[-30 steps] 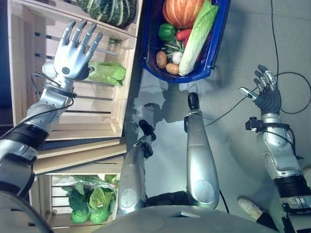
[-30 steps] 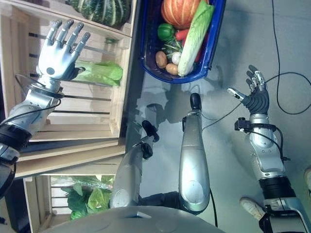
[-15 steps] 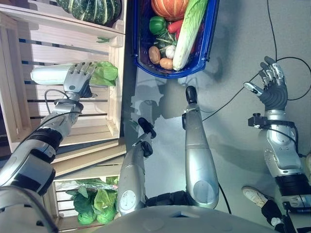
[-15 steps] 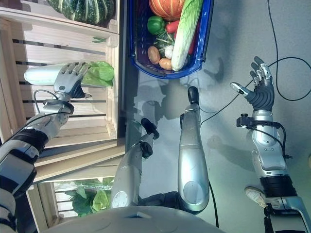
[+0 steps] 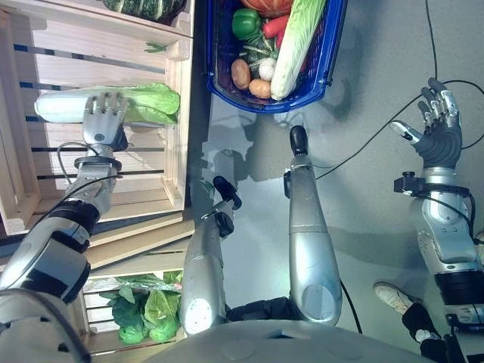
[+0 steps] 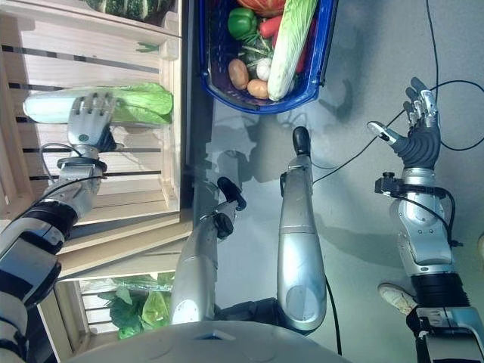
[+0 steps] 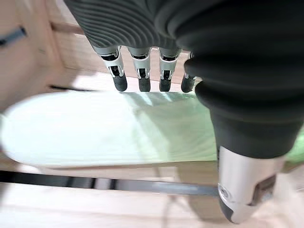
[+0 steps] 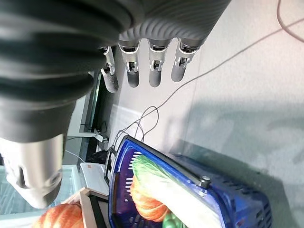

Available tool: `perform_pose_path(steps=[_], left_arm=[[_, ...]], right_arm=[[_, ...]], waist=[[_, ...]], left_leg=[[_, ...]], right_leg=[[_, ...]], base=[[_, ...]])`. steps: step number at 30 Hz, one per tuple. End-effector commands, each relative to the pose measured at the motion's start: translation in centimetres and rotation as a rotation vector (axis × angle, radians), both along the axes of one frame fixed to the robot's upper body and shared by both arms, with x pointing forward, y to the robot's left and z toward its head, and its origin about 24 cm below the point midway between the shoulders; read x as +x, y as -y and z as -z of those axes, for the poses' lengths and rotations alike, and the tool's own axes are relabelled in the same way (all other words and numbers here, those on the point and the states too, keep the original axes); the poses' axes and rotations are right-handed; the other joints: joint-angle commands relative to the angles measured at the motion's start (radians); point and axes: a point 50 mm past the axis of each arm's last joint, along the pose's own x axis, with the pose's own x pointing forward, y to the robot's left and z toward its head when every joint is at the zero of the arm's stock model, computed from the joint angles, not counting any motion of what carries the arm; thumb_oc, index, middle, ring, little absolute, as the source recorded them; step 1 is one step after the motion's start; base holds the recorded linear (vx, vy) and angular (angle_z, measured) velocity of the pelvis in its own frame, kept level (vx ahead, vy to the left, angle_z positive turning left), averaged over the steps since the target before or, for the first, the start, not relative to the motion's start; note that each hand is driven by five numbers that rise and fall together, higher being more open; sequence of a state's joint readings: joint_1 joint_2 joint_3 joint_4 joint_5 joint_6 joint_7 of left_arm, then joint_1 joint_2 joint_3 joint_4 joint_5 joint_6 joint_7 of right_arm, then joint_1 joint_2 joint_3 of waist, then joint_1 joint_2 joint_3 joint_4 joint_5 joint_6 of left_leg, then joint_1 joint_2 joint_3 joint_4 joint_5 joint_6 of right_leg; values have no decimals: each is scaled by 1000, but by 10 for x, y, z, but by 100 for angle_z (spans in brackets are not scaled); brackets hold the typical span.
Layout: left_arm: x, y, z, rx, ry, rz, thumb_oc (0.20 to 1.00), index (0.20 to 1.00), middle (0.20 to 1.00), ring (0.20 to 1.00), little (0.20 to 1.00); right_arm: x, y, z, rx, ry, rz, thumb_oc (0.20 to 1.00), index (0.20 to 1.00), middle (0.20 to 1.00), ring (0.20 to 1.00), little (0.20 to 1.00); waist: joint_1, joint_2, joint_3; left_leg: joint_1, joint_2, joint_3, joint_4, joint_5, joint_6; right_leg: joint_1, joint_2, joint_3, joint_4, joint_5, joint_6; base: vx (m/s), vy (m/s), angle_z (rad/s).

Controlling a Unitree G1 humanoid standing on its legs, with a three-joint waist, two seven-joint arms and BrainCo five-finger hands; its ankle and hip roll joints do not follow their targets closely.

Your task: Pick up fruits and vegetables into the basket

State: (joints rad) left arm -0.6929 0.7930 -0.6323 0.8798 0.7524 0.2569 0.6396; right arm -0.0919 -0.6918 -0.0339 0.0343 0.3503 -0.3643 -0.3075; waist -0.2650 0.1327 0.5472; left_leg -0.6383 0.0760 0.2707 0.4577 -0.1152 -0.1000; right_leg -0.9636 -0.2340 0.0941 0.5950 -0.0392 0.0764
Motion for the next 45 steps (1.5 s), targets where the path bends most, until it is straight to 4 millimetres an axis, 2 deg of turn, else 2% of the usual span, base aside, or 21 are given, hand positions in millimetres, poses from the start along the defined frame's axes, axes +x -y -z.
perform_pose_path(steps=[1, 8, 19, 25, 36, 45], left_arm=[[-20, -39, -12, 146, 81, -148, 1000, 1000, 1000, 1000, 1000], [-11, -26, -44, 227, 217, -46, 1000, 1000, 1000, 1000, 1000], [-4, -27, -52, 244, 204, -86, 1000, 1000, 1000, 1000, 1000], [0, -28, -52, 198, 174, -127, 1000, 1000, 1000, 1000, 1000], [-2, -44, -40, 80, 75, -311, 1000, 1000, 1000, 1000, 1000], [-2, -44, -37, 50, 75, -292, 1000, 1000, 1000, 1000, 1000]], right_arm=[[-13, 2, -20, -86, 129, 24, 1000, 1000, 1000, 1000, 1000], [-15, 1, -20, -95, 136, 41, 1000, 1000, 1000, 1000, 1000], [-15, 0, -15, -70, 143, 48, 1000, 1000, 1000, 1000, 1000], [-12, -2, -13, -60, 139, 35, 1000, 1000, 1000, 1000, 1000], [-5, -2, -15, -23, 153, 40, 1000, 1000, 1000, 1000, 1000], [-6, 2, -17, -20, 159, 51, 1000, 1000, 1000, 1000, 1000]], waist=[[-38, 37, -27], [-35, 32, -27], [-45, 19, -27], [-48, 12, -27], [-51, -8, -27], [-49, -8, -27]], left_leg=[[-153, -12, -24, 113, -45, 34], [-179, -13, -23, 139, -65, 44], [-220, -6, -21, 182, -87, 51], [-242, 0, -21, 202, -97, 54], [-308, 7, -30, 264, -120, 66], [-337, 4, -36, 288, -130, 70]], right_leg=[[-2, -23, 12, -27, -40, 48], [-23, -23, 17, -21, -33, 47], [-59, -15, 28, -13, -18, 47], [-75, -7, 33, -11, -13, 45], [-128, 8, 41, 20, -10, 31], [-154, 12, 47, 37, -11, 26]], base=[[14, 24, 5], [0, 0, 0], [1, 1, 0], [2, 0, -3], [7, 1, -5], [3, 7, -1]])
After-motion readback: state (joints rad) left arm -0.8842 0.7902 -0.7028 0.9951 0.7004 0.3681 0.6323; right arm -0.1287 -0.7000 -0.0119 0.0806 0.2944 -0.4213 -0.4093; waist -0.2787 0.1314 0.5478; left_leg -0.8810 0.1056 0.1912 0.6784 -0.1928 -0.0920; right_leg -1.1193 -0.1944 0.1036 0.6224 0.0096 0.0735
